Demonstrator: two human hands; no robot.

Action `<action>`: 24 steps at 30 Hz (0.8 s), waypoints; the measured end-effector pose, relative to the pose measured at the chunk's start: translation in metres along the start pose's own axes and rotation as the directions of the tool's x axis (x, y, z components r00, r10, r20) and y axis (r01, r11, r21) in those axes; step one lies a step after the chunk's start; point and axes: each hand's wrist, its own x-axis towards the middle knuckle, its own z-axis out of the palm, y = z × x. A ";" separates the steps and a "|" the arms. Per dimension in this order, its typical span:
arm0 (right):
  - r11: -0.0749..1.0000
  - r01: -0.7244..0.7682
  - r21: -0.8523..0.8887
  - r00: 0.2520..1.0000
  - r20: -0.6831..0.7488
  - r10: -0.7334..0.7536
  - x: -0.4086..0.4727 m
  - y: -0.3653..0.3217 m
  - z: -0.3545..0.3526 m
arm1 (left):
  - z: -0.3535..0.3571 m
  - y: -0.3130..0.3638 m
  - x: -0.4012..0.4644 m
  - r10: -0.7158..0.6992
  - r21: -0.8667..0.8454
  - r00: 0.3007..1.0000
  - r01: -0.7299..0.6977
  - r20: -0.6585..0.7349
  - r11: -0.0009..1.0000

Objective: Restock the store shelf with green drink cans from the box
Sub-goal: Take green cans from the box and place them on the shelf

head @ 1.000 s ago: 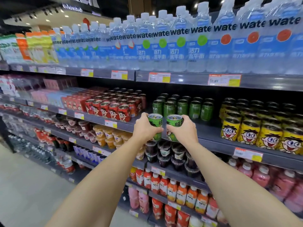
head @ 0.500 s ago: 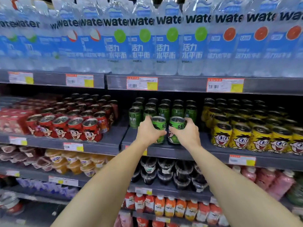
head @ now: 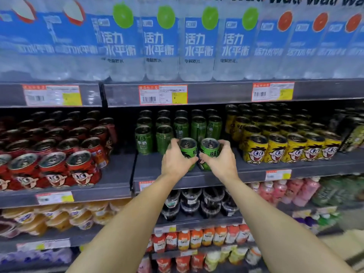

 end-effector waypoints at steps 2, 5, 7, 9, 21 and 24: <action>1.000 0.013 0.012 1.000 0.014 -0.014 -0.003 0.001 -0.001 | 0.003 -0.005 -0.004 0.012 -0.022 1.000 -0.012 -0.005 1.000; 0.999 0.028 0.028 0.999 0.026 -0.029 -0.005 0.001 -0.002 | 0.005 -0.007 -0.009 0.015 -0.058 1.000 -0.016 -0.015 0.998; 0.998 0.043 0.055 0.998 0.032 -0.045 -0.004 0.003 -0.001 | 0.004 -0.005 -0.012 -0.002 -0.085 1.000 0.001 -0.017 0.996; 0.995 0.036 0.089 0.997 0.065 -0.042 -0.003 0.007 -0.001 | 0.004 -0.003 -0.016 -0.025 -0.117 1.000 0.024 -0.007 0.993; 0.992 0.043 0.122 0.992 0.114 -0.057 -0.001 0.014 -0.003 | 0.009 -0.001 -0.036 -0.160 -0.024 0.987 0.159 -0.012 0.987; 0.992 0.058 0.113 0.991 0.118 -0.071 0.000 0.013 -0.004 | 0.016 0.003 -0.041 -0.153 -0.034 0.979 0.150 -0.134 0.988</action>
